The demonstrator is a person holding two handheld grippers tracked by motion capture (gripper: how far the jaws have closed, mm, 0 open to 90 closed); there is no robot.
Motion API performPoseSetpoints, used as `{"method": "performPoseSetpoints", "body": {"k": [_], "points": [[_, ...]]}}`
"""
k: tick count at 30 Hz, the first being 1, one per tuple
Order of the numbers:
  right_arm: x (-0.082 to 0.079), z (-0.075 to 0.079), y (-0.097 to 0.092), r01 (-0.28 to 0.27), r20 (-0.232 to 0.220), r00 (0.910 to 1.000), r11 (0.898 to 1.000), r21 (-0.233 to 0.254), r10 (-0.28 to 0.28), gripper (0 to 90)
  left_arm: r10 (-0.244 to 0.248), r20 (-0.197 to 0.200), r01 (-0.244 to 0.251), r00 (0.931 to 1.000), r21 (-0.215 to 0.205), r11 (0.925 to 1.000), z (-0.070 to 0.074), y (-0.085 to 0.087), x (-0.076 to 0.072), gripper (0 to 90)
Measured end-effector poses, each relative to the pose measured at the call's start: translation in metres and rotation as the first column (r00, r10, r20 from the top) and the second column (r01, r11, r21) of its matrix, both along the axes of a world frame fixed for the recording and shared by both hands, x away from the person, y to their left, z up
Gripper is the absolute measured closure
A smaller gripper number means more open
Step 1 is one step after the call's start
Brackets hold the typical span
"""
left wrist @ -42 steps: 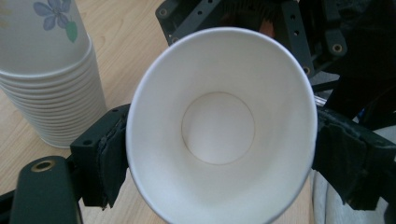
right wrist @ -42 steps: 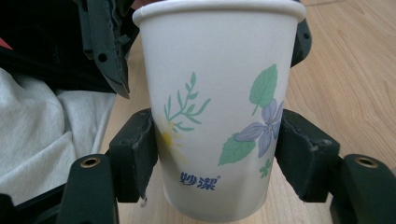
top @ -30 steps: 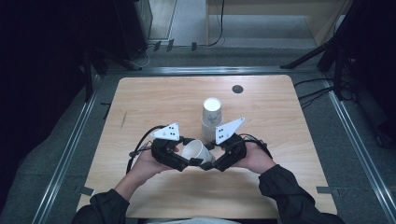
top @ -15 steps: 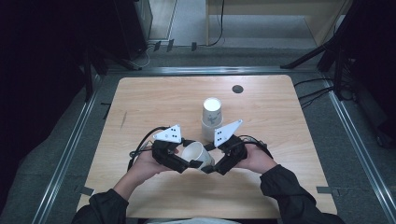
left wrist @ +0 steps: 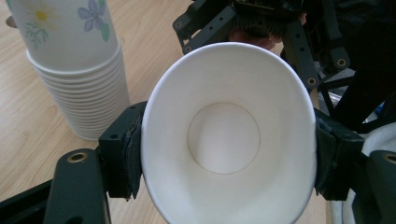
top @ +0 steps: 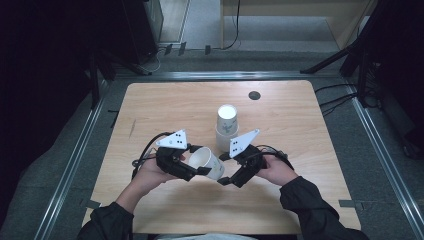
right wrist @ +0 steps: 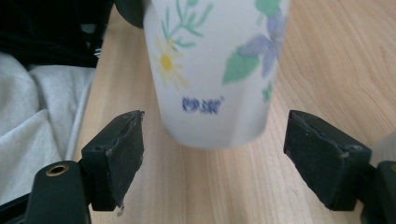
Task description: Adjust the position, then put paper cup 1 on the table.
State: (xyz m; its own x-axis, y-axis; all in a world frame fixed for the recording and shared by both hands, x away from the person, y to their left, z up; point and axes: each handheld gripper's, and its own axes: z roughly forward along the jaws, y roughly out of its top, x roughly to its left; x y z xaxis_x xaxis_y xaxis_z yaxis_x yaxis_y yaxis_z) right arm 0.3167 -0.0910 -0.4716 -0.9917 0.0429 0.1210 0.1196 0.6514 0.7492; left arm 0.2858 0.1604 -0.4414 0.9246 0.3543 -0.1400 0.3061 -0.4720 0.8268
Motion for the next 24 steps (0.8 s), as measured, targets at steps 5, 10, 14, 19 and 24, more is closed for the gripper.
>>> {"method": "performPoseSetpoints", "body": {"k": [5,10,14,19,24], "points": [[0.001,-0.001,-0.003,0.043,0.032,0.9986,0.999,-0.012,-0.043,20.7,0.019,0.015,-0.019,0.9997,0.034,0.9992,0.002,0.006,0.002,25.8],[0.002,-0.001,-0.005,0.064,0.019,0.9978,0.998,-0.022,-0.064,20.8,0.029,0.008,-0.03,0.9995,0.055,0.998,-0.001,0.013,0.009,25.8],[0.002,-0.002,-0.009,0.094,0.023,0.9954,0.995,-0.027,-0.093,20.9,0.054,-0.011,-0.053,0.9985,0.088,0.9948,-0.003,0.019,0.016,25.8],[0.0,-0.004,-0.014,0.12,0.013,0.9928,0.992,-0.033,-0.119,20.9,0.07,-0.026,-0.066,0.9972,0.13,0.9893,-0.007,0.022,0.025,25.8],[-0.002,-0.006,-0.02,0.141,0.017,0.99,0.989,-0.033,-0.14,20.9,0.092,-0.026,-0.086,0.9955,0.167,0.9822,-0.01,0.025,0.034,25.8]]}}
